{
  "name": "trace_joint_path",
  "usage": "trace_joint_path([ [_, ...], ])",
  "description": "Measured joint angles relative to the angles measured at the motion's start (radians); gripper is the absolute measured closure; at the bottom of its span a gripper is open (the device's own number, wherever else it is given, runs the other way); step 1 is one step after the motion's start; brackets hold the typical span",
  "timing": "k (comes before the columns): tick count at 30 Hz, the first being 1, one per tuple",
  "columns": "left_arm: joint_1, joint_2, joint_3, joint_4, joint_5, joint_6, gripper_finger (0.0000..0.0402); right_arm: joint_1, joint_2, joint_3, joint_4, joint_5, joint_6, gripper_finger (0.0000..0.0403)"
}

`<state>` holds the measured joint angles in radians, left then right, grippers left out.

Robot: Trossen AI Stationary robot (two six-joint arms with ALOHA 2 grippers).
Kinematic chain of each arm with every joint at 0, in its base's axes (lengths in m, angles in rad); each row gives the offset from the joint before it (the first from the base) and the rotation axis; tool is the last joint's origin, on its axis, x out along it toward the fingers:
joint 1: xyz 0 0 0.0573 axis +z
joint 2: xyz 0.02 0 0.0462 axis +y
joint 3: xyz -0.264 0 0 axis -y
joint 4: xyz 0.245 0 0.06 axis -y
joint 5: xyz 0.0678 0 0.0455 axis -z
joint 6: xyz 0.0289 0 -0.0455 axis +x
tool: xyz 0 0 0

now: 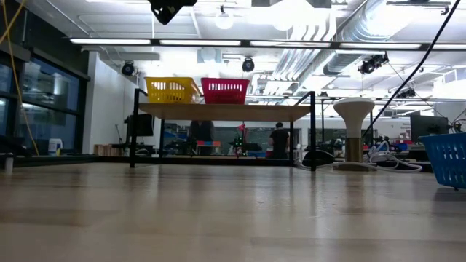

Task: Pick & Place Office Desk Supplies
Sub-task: Put the blue bin with the spring keychains on the shelf

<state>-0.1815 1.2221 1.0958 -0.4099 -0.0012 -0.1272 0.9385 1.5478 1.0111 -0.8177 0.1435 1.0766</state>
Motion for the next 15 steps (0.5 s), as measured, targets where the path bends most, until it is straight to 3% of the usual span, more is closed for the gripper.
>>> trace_joint_path([
  [15, 0.000, 0.000, 0.000, 0.000, 0.000, 0.000, 0.0318, 0.004, 0.001, -0.069, 0.067, 0.014, 0.049, 0.0318],
])
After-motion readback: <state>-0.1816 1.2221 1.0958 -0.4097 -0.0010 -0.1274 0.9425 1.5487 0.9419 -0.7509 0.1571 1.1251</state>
